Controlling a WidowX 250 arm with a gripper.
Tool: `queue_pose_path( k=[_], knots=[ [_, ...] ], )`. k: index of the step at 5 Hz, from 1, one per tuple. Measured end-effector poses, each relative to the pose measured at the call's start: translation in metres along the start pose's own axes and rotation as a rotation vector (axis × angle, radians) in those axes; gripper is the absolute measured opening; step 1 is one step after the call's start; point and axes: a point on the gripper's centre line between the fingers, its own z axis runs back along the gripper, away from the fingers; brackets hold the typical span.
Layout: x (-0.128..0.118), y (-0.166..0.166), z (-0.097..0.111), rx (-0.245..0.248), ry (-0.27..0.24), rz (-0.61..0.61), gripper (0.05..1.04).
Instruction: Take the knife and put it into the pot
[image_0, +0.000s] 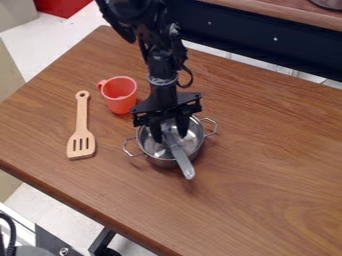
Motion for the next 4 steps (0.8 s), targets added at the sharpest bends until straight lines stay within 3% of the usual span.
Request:
queue_pose_path(
  k=[1, 3, 4],
  knots=[
    [0.0, 0.0, 0.0, 0.008, 0.0, 0.001, 0.954],
    [-0.002, 0.002, 0.003, 0.003, 0.037, -0.006, 1.0],
    [0.004, -0.001, 0.021, -0.045, 0.015, 0.003, 1.0]
  ],
)
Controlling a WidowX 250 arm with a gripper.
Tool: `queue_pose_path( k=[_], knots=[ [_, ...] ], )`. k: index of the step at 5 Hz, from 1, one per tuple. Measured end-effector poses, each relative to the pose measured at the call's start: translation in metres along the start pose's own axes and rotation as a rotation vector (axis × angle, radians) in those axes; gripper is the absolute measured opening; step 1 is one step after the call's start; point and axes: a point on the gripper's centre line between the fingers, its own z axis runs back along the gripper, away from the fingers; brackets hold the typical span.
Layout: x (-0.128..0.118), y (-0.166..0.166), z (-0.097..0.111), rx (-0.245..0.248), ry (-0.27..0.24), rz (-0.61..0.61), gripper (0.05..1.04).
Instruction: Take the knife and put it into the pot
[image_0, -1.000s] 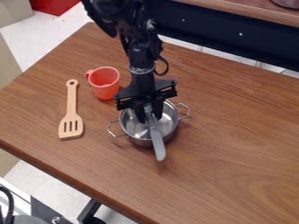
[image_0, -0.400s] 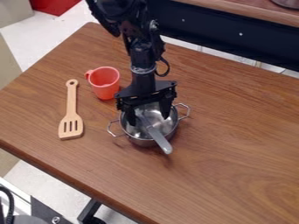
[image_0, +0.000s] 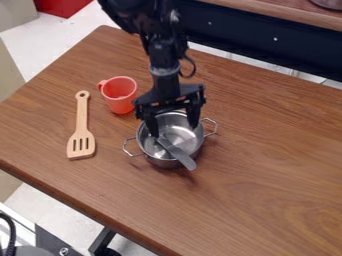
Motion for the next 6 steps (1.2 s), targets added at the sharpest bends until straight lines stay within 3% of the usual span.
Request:
queue_pose_path(
  k=[1, 2, 3, 4, 5, 6],
  knots=[
    [0.002, 0.001, 0.016, -0.033, 0.016, 0.01, 1.0],
    [0.01, -0.005, 0.047, -0.104, -0.072, 0.019, 1.0],
    [0.016, -0.01, 0.058, -0.082, -0.174, 0.006, 1.0],
    [0.029, -0.012, 0.066, -0.063, -0.234, -0.022, 1.0],
    [0.049, -0.006, 0.063, -0.03, -0.247, 0.005, 1.0],
    [0.063, 0.002, 0.066, -0.033, -0.218, 0.035, 1.0]
  ],
)
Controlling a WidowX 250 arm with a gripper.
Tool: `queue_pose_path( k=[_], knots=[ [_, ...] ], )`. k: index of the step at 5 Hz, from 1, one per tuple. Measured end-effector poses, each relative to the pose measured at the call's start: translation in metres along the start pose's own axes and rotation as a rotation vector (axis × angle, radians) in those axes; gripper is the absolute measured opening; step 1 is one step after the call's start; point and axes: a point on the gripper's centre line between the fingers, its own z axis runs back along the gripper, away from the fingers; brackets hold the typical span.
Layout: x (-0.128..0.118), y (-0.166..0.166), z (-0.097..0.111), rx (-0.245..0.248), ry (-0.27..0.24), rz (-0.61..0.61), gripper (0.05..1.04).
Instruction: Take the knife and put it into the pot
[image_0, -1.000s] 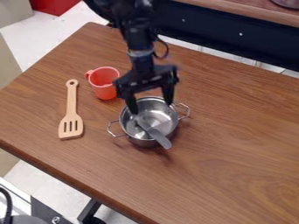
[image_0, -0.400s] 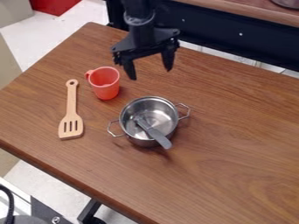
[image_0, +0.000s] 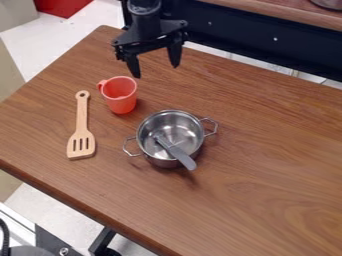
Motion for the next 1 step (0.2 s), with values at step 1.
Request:
queue_pose_path(
  k=[1],
  knots=[
    [0.0139, 0.0083, 0.0077, -0.021, 0.026, 0.01, 1.0]
  ],
)
